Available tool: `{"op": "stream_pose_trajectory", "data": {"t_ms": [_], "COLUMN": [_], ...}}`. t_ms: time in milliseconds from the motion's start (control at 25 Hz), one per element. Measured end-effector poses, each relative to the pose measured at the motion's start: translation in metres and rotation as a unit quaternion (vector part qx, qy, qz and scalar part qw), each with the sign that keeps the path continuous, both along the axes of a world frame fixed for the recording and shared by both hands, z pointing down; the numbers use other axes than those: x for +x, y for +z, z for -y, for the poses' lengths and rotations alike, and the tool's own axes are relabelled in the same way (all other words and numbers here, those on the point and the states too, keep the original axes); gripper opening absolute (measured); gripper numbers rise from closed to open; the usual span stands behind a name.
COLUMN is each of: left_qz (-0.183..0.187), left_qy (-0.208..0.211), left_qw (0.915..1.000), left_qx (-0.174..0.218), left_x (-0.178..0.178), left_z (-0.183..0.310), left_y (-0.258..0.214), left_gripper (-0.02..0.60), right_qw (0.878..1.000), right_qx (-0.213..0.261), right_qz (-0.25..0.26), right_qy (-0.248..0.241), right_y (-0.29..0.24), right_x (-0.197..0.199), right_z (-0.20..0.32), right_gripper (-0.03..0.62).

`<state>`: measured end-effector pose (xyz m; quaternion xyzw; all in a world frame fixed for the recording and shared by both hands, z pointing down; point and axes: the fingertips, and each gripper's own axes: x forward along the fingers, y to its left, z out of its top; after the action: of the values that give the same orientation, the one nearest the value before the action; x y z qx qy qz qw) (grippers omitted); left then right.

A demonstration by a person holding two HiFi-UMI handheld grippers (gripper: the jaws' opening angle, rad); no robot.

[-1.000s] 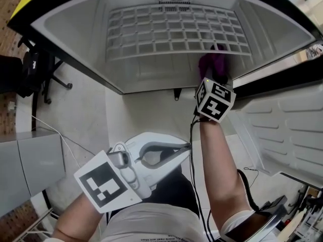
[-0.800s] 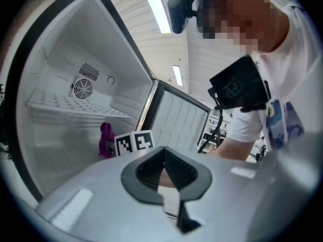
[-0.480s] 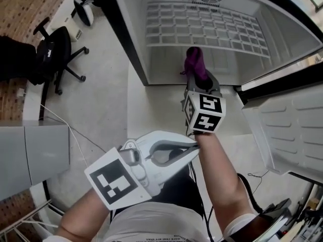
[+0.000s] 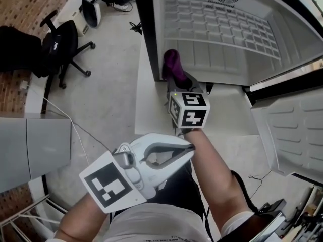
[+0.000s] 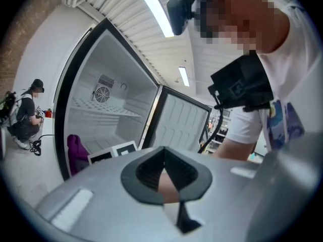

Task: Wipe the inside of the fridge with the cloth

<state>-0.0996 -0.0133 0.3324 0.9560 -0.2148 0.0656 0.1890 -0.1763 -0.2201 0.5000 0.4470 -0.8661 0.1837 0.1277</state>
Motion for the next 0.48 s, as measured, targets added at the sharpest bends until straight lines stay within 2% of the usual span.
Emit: {"op": "stream_pose_trajectory", "data": {"t_ms": [200,480], "left_qz": [-0.001,0.003], "left_qy": [0.012,0.032], "left_qw": [0.9999,0.9994], "left_qx": [-0.008,-0.012], "left_x": [0.008,0.027], "left_z": [-0.002,0.000], "left_y": [0.006,0.011], "left_gripper": [0.005,0.005], "right_qw": [0.999,0.997], "right_qx": [0.002,-0.002], "right_qz": [-0.039,-0.065], "right_qy": [0.004,0.049], "right_y": [0.019,0.031], "right_x": [0.023,0.081], "right_z": [0.005,0.018], "right_gripper": [0.055,0.055]}}
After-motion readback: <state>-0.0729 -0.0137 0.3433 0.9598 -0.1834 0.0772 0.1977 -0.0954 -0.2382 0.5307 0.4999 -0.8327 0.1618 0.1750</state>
